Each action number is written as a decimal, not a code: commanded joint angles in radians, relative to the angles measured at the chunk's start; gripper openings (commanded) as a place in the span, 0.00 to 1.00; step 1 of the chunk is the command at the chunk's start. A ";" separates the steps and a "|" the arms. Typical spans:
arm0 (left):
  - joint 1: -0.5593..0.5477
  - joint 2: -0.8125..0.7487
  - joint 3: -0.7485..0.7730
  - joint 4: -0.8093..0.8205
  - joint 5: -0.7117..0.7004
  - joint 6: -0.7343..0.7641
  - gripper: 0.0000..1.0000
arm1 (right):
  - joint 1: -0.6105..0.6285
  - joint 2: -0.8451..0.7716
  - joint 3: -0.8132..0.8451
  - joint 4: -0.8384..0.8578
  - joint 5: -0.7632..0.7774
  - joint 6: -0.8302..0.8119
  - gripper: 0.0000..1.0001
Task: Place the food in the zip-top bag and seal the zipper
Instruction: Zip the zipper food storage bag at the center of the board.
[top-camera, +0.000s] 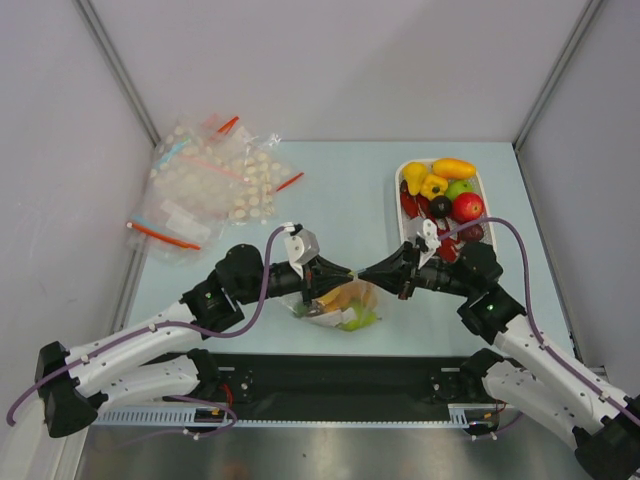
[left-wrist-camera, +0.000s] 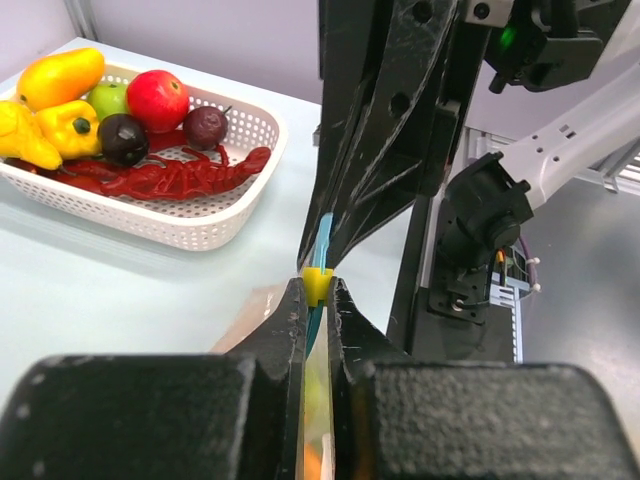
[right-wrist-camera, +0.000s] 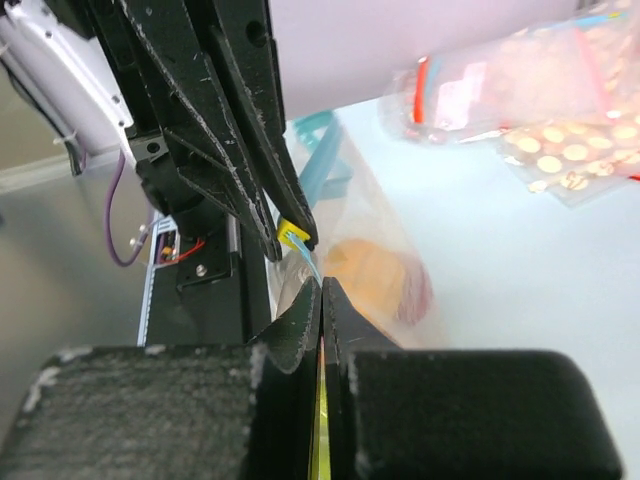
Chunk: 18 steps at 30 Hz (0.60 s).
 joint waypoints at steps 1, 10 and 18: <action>0.003 -0.016 0.029 -0.013 -0.038 0.010 0.00 | -0.055 -0.061 -0.015 0.133 0.066 0.060 0.00; 0.003 -0.010 0.034 -0.024 -0.056 0.011 0.00 | -0.123 -0.112 -0.046 0.158 0.160 0.115 0.00; 0.002 -0.005 0.037 -0.025 -0.055 0.013 0.00 | -0.173 -0.225 -0.103 0.124 0.457 0.161 0.00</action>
